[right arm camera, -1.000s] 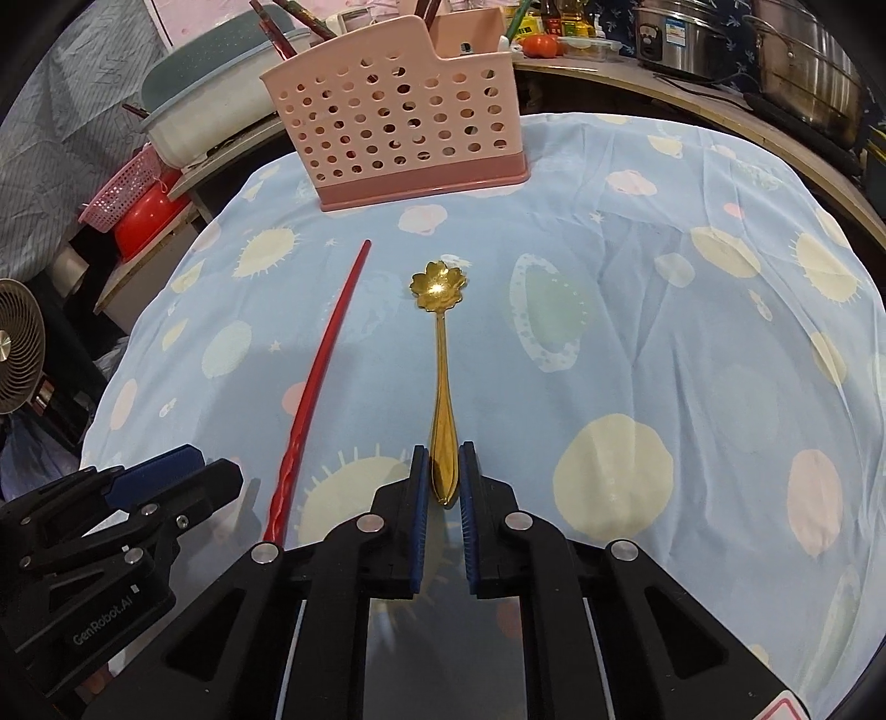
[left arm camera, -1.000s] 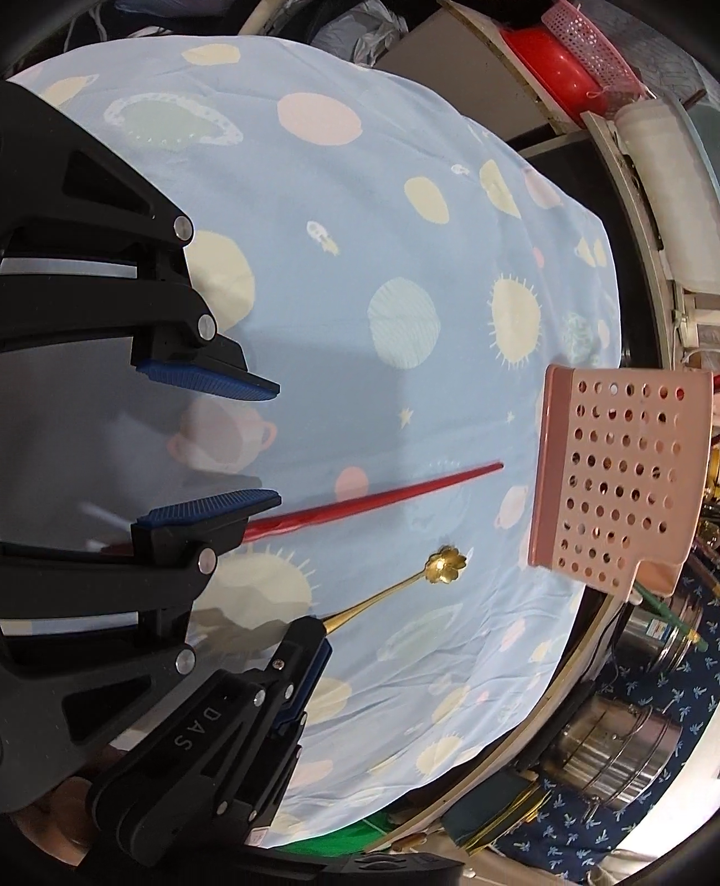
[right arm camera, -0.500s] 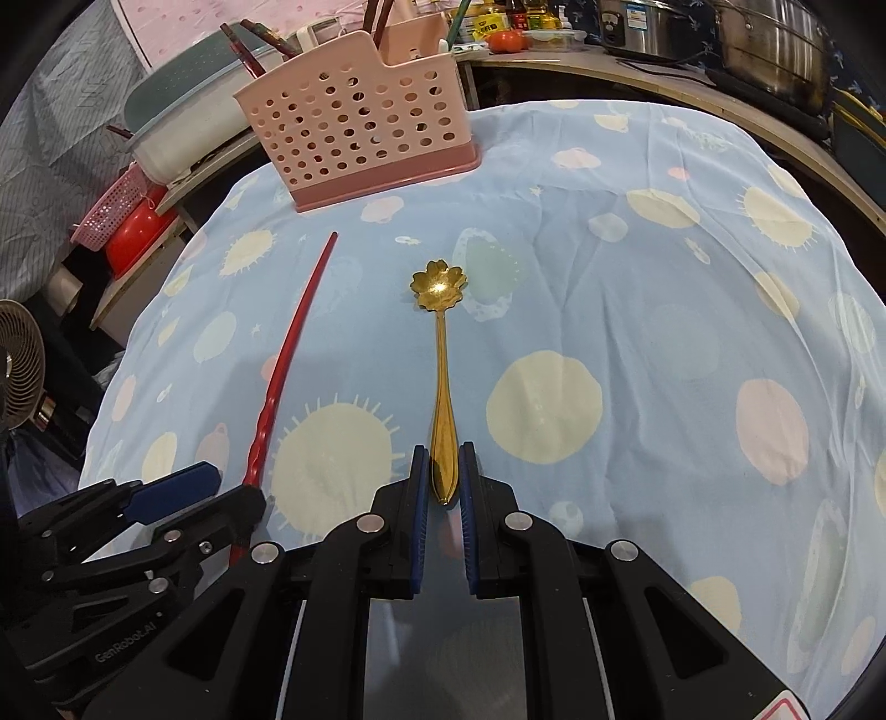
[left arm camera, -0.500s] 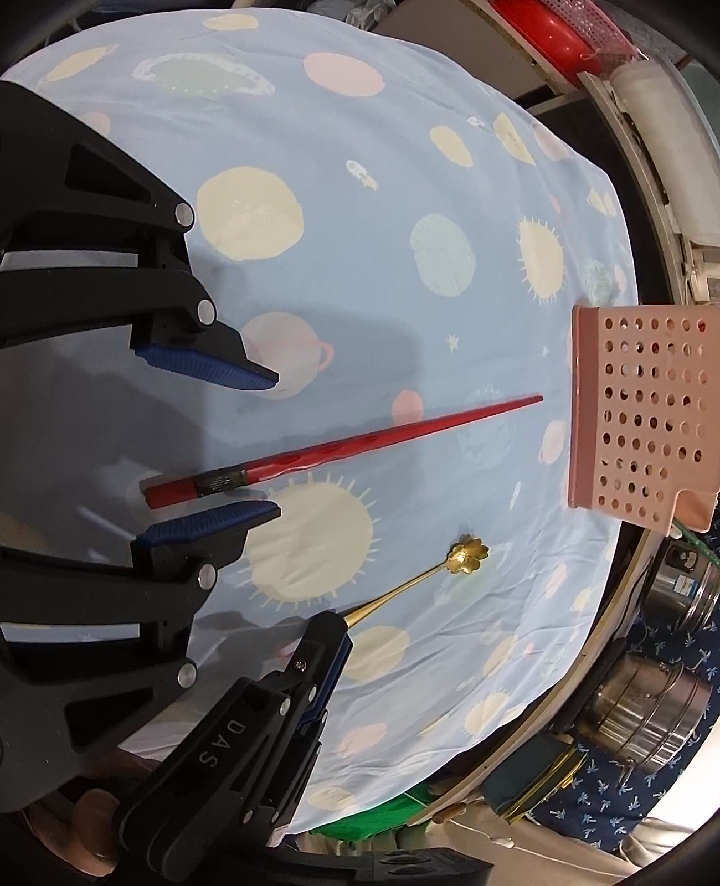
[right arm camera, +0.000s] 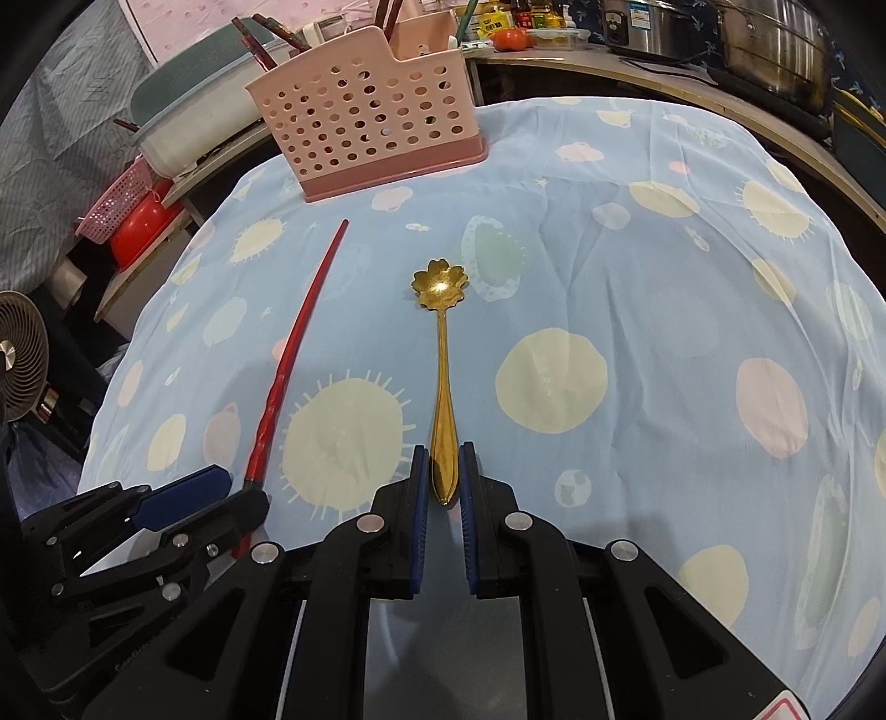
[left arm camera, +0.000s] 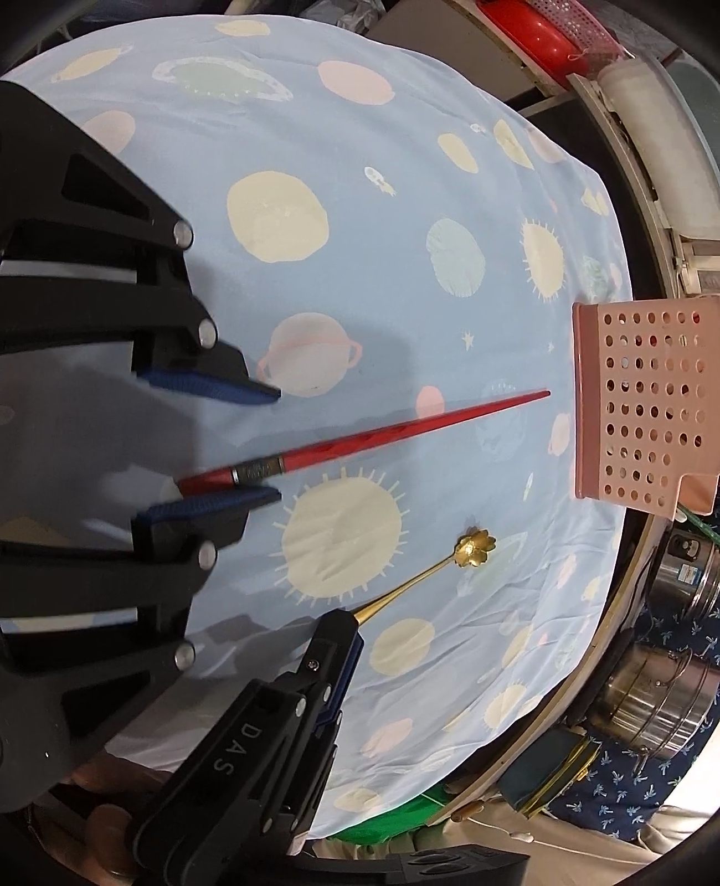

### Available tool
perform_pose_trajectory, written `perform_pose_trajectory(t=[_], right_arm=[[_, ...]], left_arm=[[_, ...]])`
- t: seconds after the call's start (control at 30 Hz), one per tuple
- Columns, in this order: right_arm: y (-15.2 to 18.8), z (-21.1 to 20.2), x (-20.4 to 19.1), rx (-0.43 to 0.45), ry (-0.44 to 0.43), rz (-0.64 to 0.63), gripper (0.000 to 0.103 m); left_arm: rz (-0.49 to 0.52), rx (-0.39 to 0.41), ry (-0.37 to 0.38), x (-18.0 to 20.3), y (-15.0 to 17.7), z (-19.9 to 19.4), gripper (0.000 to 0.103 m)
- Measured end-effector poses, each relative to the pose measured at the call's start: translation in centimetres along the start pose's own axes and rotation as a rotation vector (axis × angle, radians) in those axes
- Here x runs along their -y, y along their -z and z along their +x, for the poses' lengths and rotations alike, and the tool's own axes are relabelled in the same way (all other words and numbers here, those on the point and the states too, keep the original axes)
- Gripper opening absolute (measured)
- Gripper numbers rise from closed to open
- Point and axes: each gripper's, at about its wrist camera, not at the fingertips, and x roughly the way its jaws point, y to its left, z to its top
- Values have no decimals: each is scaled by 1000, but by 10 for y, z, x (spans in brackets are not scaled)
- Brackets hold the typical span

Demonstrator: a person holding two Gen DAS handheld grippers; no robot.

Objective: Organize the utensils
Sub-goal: 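Close the right gripper on the gold spoon handle while the left grips the red chopstick, then lift the red chopstick and gold spoon and carry them above the pink holder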

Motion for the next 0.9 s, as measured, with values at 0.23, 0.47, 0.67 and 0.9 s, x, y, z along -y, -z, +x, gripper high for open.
perform_pose_trajectory(t=[0.23,0.47,0.67,0.9], right_arm=[[2,-4,-3,-1,-9,-2,10],[0,-15,-5,20,-20,6,10],[-8,-29,-4,54,-38,20,9],[-18,-43,-1,93,-61,41,2]], left_arm=[[7,2,13,2,1,-2,7],[-24,48,-6,-8,-8,-19,7],[-55,94,-28,-18,-20,-35,7],[-90,136,-35,-29,-34,-51,7]])
